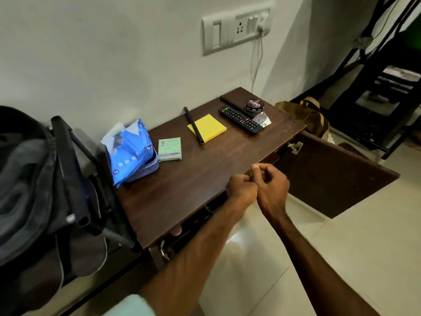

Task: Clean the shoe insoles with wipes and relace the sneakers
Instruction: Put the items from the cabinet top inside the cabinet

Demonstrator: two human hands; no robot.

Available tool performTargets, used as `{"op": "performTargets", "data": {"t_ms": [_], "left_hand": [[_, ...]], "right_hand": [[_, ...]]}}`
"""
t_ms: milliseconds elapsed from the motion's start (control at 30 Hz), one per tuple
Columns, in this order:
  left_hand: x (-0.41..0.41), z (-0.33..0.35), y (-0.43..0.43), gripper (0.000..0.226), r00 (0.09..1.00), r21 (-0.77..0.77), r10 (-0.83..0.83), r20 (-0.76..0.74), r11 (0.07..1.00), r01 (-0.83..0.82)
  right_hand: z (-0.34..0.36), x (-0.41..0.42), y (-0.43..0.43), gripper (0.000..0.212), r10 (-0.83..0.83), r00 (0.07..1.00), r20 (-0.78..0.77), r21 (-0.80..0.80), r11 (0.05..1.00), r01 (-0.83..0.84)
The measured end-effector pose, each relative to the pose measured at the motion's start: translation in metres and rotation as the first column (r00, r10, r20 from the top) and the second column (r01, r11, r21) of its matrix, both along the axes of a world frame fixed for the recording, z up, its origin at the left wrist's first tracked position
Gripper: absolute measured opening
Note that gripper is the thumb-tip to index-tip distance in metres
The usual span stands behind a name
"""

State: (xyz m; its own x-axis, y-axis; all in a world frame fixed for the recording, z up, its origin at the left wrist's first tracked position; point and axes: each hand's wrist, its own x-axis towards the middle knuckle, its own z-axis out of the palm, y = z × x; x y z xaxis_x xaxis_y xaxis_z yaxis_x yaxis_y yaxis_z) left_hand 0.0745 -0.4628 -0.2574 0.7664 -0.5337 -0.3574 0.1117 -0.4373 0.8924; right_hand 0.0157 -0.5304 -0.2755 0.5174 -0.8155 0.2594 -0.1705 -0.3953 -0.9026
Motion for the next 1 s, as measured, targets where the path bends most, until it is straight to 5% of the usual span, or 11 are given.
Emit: {"op": "performTargets", "data": {"t_ms": [100, 233, 433, 567, 700, 800, 1000], "left_hand": [[0.030, 0.035, 0.028, 0.017, 0.980, 0.036, -0.093, 0.174, 0.995, 0.088], [0.071, 0.052, 0.075, 0.027, 0.934, 0.137, -0.097, 0.345, 0.989, 0.052], [0.103, 0.049, 0.119, 0.029, 0.948, 0.165, -0.013, 0.317, 0.985, -0.041], [0.105, 0.060, 0.112, 0.033, 0.950, 0.133, 0.020, 0.312, 0.989, -0.064], [0.103, 0.059, 0.107, 0.017, 0.950, 0.107, 0.063, 0.304, 0.989, -0.100], [0.099, 0.060, 0.100, 0.021, 0.963, 0.029, 0.167, 0.211, 0.984, -0.177], [0.093, 0.066, 0.097, 0.034, 0.935, -0.038, 0.306, 0.179, 0.952, -0.304]], "right_hand": [[0.034, 0.028, 0.007, 0.012, 0.060, 0.997, 0.058, -0.001, 0.998, -0.060], [0.043, 0.087, 0.015, 0.009, 0.119, 0.984, -0.135, 0.005, 0.993, -0.119], [0.023, 0.177, 0.020, 0.034, 0.077, 0.936, -0.344, -0.096, 0.989, -0.116], [0.016, 0.191, 0.013, 0.027, 0.025, 0.900, -0.436, -0.111, 0.991, -0.081], [0.025, 0.167, 0.018, 0.028, 0.046, 0.945, -0.324, 0.018, 0.999, -0.043], [0.042, 0.127, 0.035, 0.026, 0.212, 0.965, -0.156, 0.209, 0.962, -0.178], [0.067, 0.065, 0.051, 0.012, 0.569, 0.816, -0.096, 0.356, 0.786, -0.506]]}}
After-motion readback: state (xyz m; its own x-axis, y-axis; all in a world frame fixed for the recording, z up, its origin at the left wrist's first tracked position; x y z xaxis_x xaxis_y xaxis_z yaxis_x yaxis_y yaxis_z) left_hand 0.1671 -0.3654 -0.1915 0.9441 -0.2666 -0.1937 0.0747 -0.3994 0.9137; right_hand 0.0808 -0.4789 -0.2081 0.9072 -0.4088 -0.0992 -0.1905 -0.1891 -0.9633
